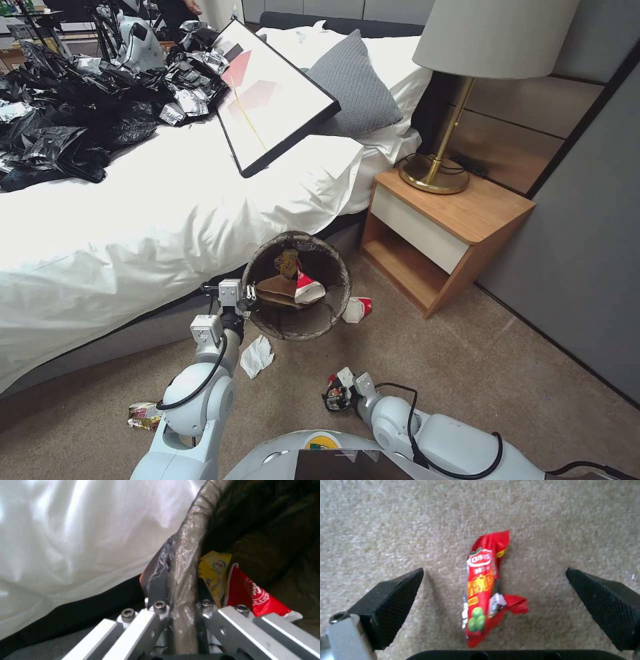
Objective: Pick up the trash bin, then pick up the garbage from the floor and place it into the trash bin.
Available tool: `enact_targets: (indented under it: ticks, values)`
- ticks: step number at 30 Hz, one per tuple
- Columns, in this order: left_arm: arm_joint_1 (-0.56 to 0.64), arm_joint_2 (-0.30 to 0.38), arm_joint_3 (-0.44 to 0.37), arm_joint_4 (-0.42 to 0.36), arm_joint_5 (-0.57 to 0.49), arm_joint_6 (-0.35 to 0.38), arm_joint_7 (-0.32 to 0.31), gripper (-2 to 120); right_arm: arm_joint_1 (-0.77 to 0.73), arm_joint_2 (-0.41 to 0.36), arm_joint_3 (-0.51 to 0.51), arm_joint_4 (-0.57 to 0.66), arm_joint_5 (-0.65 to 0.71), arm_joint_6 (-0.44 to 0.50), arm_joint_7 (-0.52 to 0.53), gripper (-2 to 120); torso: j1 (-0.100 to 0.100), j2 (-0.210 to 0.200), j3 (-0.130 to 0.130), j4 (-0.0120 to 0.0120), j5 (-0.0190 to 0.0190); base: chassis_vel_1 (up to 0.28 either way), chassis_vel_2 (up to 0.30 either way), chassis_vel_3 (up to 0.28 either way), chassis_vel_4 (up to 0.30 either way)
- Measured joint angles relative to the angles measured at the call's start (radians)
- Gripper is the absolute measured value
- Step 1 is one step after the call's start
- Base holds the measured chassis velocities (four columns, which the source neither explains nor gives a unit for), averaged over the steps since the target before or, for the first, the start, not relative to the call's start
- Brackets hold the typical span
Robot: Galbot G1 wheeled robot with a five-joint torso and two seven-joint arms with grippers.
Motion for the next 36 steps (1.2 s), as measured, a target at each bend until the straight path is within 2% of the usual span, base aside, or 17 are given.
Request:
enact_targets:
  ticks: [4,18,27,29,31,36]
  values:
    - [0.0,0.0,0.0,0.002,0.0,0.0,0.0,0,-0.002,0.002,0.006,-0.014,-0.011,0.01,-0.008,99,0.0,0.0,0.0,0.0,0.0001,0.0,0.0,0.0,0.0]
    - [-0.001,-0.001,0.001,0.003,0.0,-0.001,-0.001,0,-0.008,0.002,0.014,-0.027,-0.026,0.019,-0.024,63,0.0,0.0,0.0,-0.0006,-0.0009,0.0,0.0,0.0,0.0]
    - [-0.003,0.0,-0.002,0.004,-0.001,-0.002,-0.002,0,-0.029,-0.009,0.017,-0.023,-0.029,0.019,-0.015,41,0.0,0.0,0.0,0.0004,0.0005,0.0,0.0,0.0,0.0]
    - [-0.003,0.0,-0.002,0.004,-0.002,-0.002,-0.002,0,-0.032,-0.01,0.017,-0.021,-0.03,0.019,-0.014,40,0.0,0.0,0.0,0.0004,0.0005,0.0,0.0,0.0,0.0]
    - [-0.005,0.0,-0.002,0.004,-0.002,-0.002,-0.003,0,-0.045,-0.015,0.015,-0.012,-0.034,0.02,-0.013,32,0.0,0.0,0.0,0.0003,0.0003,0.0,0.0,0.0,0.0]
    - [-0.007,0.0,-0.002,0.006,-0.004,-0.002,-0.004,0,-0.055,-0.015,0.011,-0.001,-0.038,0.02,-0.012,21,0.0,0.0,0.0,-0.0004,0.0002,0.0,0.0,0.0,0.0]
